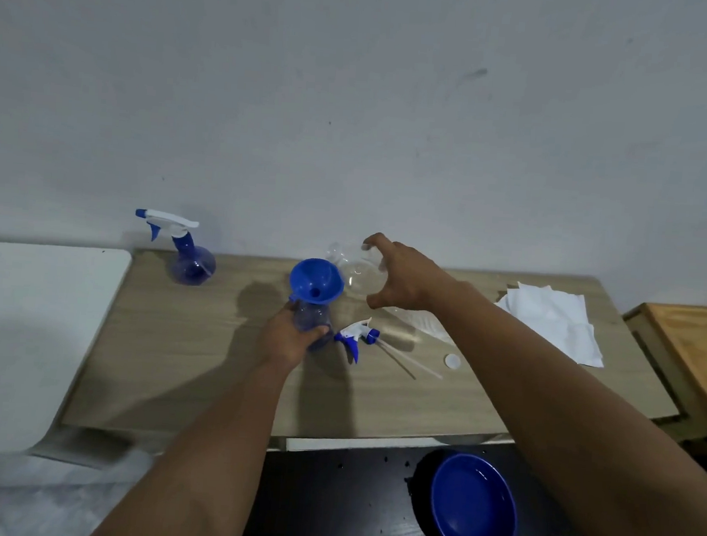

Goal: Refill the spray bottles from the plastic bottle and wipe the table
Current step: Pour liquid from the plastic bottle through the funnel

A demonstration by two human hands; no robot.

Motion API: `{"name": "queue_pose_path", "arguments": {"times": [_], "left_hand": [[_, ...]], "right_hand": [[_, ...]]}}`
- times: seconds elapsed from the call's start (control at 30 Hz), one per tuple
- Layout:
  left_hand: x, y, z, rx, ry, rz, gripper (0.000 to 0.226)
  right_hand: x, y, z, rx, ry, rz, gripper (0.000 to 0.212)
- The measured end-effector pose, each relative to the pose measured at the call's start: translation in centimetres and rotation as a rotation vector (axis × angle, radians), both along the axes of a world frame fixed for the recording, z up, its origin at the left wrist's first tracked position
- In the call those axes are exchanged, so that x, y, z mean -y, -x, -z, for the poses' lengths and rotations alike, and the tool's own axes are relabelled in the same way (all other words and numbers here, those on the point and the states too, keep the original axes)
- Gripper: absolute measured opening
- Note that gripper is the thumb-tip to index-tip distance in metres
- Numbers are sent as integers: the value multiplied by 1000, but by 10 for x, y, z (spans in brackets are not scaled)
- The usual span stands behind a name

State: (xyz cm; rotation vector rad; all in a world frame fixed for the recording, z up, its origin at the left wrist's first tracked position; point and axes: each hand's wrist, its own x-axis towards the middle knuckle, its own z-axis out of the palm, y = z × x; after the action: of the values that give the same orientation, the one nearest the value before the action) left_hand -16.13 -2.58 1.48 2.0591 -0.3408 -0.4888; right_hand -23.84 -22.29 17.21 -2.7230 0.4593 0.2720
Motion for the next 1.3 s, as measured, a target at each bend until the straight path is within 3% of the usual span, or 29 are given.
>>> {"name": "queue_pose_path", "arguments": {"times": [0.37, 1.3], "left_hand": [[-1, 0, 0, -12, -35, 21, 44], [2, 2, 3, -17, -89, 22, 52]], "right_hand": [[-8, 0, -10, -107, 283, -21, 94], [-14, 1, -24, -155, 422, -101, 95]]}}
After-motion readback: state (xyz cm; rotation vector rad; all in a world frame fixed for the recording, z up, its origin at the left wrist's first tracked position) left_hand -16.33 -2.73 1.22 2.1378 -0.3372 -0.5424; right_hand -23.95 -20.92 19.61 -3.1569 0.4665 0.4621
